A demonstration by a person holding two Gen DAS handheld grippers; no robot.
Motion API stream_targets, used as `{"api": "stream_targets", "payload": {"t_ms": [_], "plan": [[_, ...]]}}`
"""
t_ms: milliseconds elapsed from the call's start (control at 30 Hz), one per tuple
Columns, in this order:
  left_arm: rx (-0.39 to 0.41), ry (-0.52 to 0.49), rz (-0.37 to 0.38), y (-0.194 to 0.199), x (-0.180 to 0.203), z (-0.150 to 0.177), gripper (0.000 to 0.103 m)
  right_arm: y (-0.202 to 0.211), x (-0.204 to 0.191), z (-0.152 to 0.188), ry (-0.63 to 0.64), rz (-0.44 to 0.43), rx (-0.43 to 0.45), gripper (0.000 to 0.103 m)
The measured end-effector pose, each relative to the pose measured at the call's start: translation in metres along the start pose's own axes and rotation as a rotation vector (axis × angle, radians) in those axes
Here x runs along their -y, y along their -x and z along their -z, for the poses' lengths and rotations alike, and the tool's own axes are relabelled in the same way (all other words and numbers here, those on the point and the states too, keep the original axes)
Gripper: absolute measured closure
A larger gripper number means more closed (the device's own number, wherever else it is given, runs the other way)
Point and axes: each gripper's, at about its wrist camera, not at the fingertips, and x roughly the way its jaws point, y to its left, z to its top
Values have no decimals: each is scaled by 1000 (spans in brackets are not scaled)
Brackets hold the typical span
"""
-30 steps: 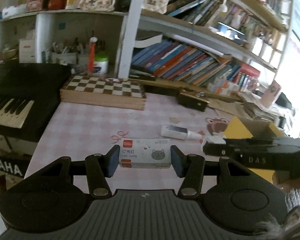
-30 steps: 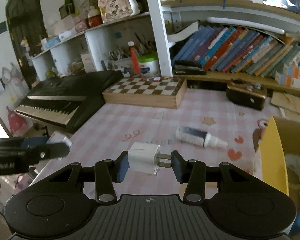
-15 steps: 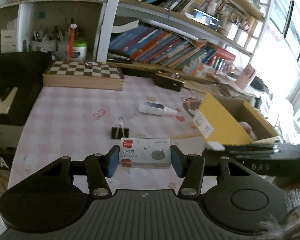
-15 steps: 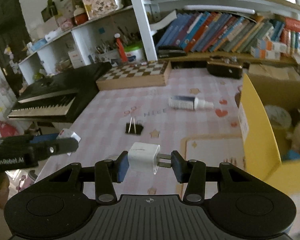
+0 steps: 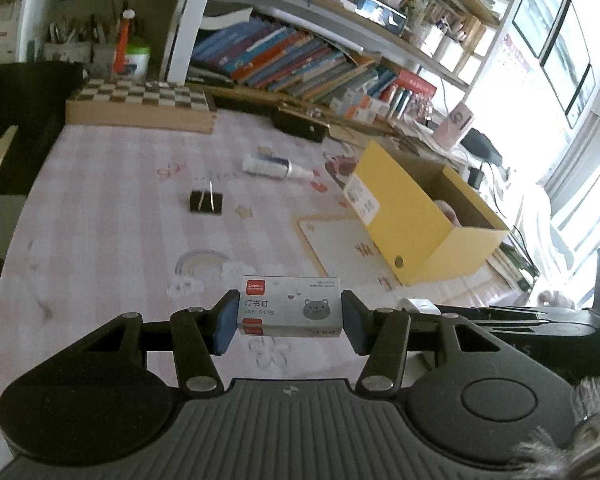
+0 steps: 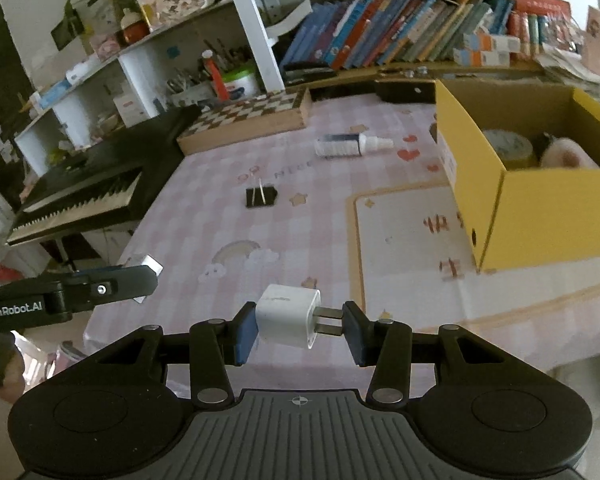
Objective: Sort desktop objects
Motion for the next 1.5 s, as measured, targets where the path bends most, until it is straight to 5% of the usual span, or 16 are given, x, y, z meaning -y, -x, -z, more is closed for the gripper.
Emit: {"api": "stream_targets", "payload": {"t_ms": [733,1200,1500], "plan": [[-85,-174,186,-2,51,27,53,56,25,67,-197,155,49,58],[-143,-292,327,-36,111,25,53,86,68,82,-306,267,79,58],[-135,-345,354,-57,150,18,53,91,108,75,-342,287,80,58]]}}
